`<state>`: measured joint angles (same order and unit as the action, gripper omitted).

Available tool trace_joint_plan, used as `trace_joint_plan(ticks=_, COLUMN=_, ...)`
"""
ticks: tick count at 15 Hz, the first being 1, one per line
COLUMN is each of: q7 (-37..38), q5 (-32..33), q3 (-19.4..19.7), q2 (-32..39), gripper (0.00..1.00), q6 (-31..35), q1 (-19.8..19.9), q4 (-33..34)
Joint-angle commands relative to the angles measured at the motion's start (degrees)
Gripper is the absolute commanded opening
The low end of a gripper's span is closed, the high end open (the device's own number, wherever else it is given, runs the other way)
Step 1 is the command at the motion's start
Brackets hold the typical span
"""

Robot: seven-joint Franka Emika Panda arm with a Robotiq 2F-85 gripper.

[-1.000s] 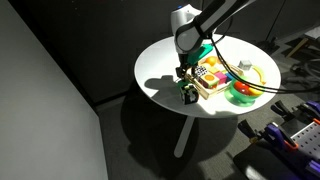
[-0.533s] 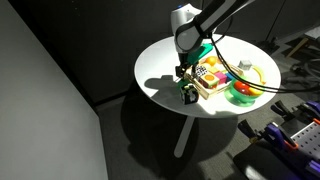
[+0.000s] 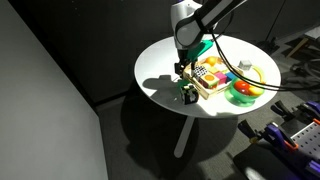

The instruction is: Pick up the green cube and then drop it on the table

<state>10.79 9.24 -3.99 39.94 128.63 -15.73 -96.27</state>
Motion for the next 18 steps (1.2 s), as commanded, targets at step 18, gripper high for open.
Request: trace_joint_plan(ticks=18, q7=2.8, q5=-4.0, q3=0.4, q2=-19.4, gripper=1.00, q6=1.3, q1=3.5, q4=-21.7)
